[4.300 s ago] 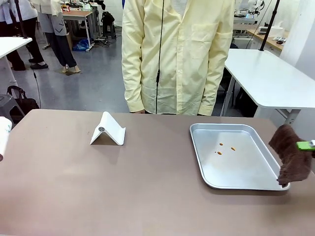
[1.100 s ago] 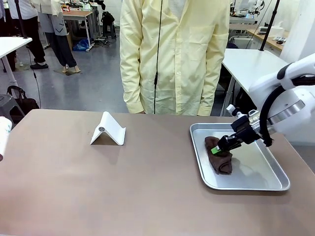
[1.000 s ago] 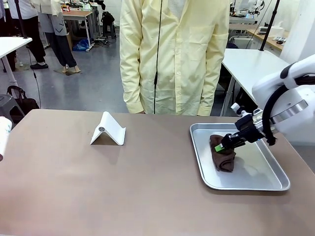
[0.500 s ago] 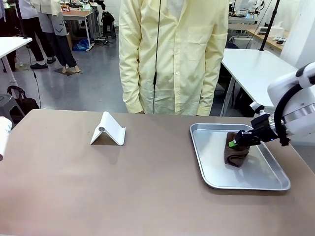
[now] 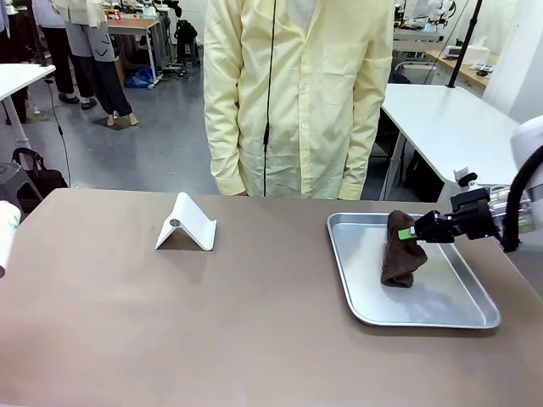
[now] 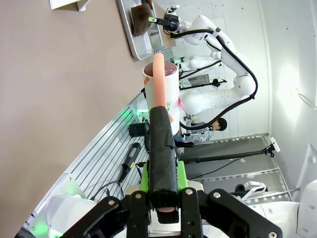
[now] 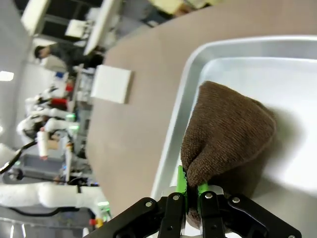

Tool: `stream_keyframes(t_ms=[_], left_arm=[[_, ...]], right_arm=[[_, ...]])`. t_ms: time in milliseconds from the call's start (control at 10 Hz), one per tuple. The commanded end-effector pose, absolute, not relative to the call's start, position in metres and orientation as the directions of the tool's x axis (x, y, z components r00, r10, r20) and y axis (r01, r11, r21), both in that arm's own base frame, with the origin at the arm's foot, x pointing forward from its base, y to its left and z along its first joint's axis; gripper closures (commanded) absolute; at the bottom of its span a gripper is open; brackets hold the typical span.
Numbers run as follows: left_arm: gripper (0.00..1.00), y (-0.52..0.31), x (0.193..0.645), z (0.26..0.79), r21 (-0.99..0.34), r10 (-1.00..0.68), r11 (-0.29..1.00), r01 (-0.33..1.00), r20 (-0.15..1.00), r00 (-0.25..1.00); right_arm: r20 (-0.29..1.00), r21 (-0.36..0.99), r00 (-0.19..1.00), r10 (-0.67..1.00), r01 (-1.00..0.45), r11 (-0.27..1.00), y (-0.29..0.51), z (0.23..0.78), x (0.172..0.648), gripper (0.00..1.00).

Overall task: Clean the surface of the table.
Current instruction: Clean the area not pointed to by the person.

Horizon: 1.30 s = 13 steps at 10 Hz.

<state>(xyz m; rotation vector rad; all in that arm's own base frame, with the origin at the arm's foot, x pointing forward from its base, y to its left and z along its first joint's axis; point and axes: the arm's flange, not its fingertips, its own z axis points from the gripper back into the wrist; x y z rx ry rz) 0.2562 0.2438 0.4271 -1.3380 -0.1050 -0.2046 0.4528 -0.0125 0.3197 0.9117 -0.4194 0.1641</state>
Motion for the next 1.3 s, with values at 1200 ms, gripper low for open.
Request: stream_keyframes(t_ms=[1200], left_arm=[[0.78,0.242,0.256,0.431,-0.954,-0.081,0.213,0.213,0.2,0.976]], right_arm=[[0.321,0.944,0.945,-0.066,-0.314,0.098,-0.117,0.396,0.31,0.91]])
